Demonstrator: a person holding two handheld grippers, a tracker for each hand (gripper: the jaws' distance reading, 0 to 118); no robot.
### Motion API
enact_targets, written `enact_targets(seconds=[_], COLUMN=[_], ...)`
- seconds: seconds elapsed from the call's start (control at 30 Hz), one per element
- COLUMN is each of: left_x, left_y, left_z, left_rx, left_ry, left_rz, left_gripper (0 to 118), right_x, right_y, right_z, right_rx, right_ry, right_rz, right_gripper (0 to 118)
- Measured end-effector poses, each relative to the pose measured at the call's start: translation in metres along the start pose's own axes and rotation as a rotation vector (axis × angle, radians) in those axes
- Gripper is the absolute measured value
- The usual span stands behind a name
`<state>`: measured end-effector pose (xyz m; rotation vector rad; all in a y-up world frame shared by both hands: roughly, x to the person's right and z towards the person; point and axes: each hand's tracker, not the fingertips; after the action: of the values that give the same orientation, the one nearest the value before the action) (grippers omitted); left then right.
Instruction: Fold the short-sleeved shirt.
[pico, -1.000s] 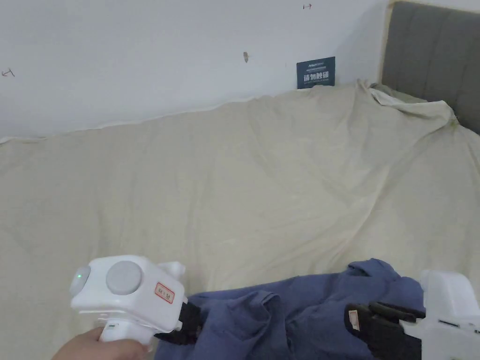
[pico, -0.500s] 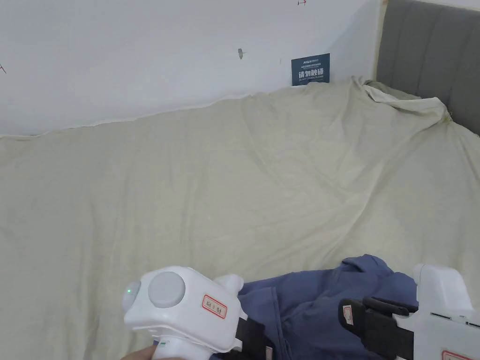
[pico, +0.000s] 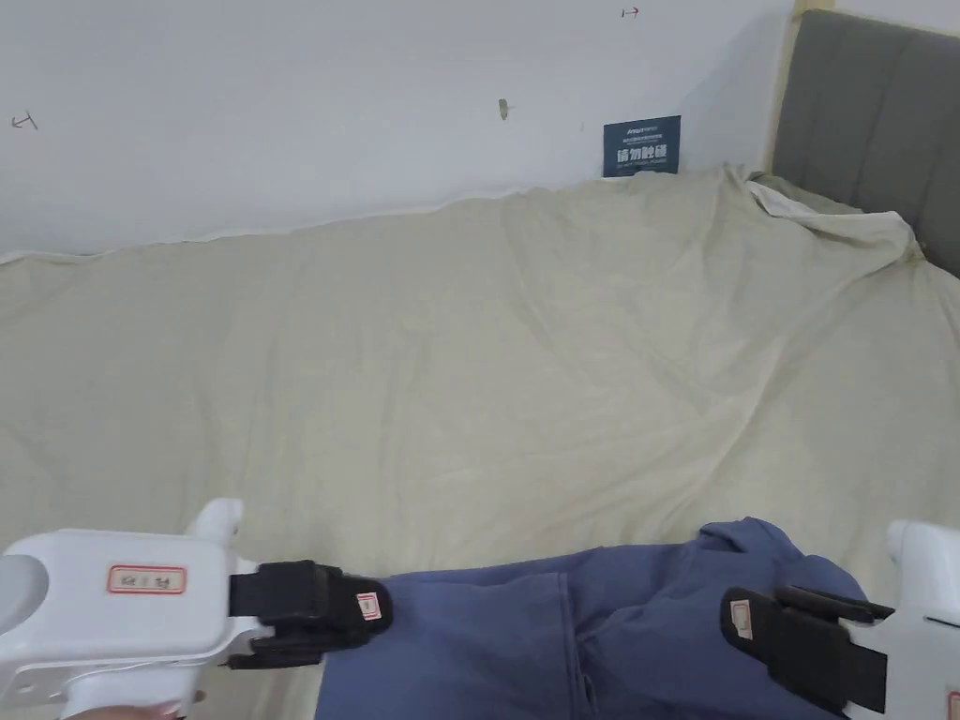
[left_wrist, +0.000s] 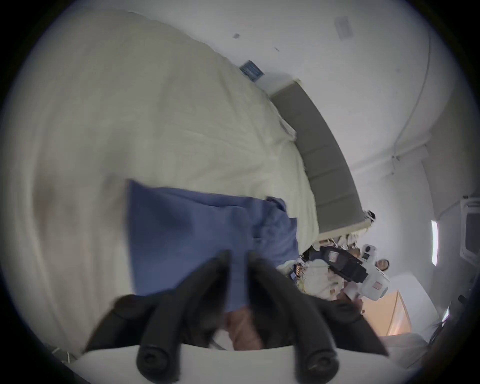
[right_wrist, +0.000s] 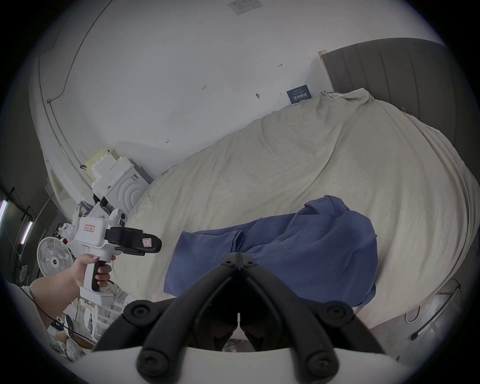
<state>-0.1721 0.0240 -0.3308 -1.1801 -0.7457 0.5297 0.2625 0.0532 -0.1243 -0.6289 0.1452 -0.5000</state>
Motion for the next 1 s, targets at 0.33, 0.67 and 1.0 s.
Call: enact_targets(seconds=[0.33, 0.67, 1.0], left_x=[-0.079, -0.087, -0.077], left_y=[-0.011, 0.004, 0.007], left_z=[-0.042, -0.090, -0.058], left_rx=[-0.100, -0.157, -0.114], left_ry=[-0.132, -0.352, -0.185], left_rz=[0.161, 0.261, 0.204], left_gripper=[118, 118, 10], right_x=[-0.020, -0.026, -0.023], right_y=[-0.006, -0.001, 0.001], right_z=[-0.020, -0.024, -0.022], right_rx=[-0.055, -0.074, -0.074], right_ry=[0.032, 0.008, -0.005], right_rz=[-0.010, 0.032, 0.016], right_gripper=[0, 0, 0])
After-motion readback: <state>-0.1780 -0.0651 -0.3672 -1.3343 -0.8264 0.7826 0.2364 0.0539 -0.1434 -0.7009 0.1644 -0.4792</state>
